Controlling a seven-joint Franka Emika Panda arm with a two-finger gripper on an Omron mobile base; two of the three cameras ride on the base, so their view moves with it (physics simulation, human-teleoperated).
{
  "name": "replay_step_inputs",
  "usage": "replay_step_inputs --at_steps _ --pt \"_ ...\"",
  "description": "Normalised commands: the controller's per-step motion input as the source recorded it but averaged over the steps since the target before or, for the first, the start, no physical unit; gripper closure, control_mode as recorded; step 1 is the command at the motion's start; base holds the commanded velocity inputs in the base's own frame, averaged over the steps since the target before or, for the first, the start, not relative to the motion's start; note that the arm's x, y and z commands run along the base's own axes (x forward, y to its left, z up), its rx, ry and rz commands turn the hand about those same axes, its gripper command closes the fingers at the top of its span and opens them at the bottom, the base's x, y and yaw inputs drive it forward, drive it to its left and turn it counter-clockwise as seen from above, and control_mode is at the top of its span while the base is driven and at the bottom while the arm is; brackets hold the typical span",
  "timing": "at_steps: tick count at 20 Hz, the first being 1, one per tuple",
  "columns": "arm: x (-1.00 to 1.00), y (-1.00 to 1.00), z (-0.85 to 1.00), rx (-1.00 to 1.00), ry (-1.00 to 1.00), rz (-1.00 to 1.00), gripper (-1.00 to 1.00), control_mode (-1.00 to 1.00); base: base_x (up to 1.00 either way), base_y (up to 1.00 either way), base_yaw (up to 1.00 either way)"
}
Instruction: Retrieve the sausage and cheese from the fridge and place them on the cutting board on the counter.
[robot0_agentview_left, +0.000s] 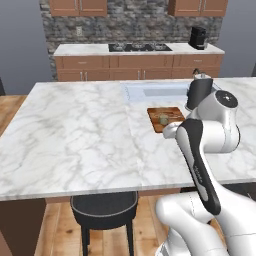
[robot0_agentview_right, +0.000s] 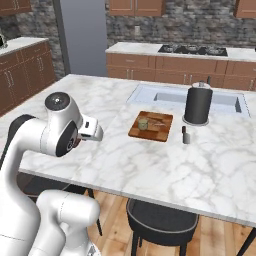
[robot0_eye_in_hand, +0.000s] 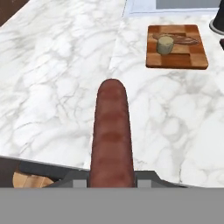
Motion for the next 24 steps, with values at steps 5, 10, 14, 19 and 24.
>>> replay_step_inputs --at_steps 5,10,14,19,24 --pt "0.00 0.00 0.00 0.00 0.00 0.00 1.00 1.00 0.00 0.00 0.00" --pt "0.00 0.00 0.00 0.00 0.00 0.00 1.00 1.00 0.00 0.00 0.00" --pt "0.00 0.00 0.00 0.00 0.00 0.00 1.00 -1.00 0.00 0.00 0.00" --pt "0.00 0.00 0.00 0.00 0.00 0.00 1.00 -1.00 0.00 0.00 0.00" --pt "-0.05 0.00 0.00 0.00 0.00 0.00 1.00 -1.00 0.00 0.00 0.00"
